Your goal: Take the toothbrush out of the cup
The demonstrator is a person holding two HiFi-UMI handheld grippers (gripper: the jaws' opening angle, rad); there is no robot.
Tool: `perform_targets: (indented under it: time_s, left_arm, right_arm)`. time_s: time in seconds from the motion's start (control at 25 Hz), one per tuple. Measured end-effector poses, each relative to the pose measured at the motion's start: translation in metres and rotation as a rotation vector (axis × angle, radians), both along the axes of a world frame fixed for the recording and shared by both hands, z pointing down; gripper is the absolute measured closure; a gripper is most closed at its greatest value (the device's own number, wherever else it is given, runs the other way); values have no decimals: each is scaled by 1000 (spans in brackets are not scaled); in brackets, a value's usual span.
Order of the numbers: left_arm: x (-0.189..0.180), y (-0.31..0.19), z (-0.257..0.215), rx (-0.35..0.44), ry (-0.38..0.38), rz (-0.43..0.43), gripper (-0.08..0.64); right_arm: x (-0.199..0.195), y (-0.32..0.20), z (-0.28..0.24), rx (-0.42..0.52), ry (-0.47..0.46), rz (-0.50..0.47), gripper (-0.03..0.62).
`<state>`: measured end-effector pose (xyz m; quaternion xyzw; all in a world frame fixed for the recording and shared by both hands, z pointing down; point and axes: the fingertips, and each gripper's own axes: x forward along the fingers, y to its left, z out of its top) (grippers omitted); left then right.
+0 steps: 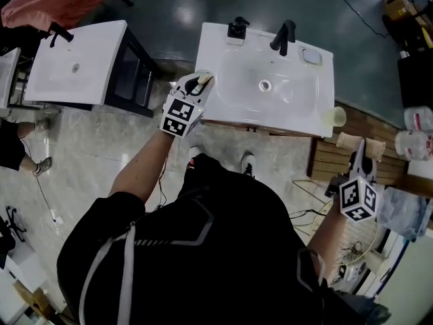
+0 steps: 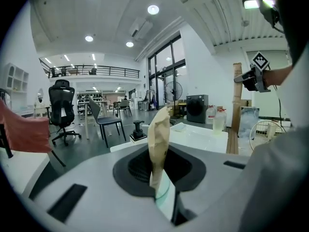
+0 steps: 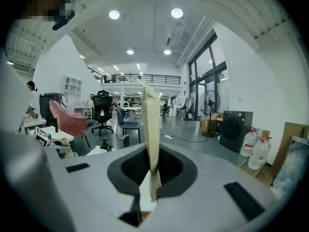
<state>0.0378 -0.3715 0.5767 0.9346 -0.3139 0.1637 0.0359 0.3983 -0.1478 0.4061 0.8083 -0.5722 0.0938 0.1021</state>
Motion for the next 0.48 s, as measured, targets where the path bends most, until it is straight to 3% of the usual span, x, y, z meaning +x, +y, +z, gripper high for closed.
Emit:
perform_targets:
  time_s: [0.48]
  left_arm:
    - [-2,-6,-39,29,3,-76,525]
  right_arm:
    - [23,4,-10,54,-27,-32,571]
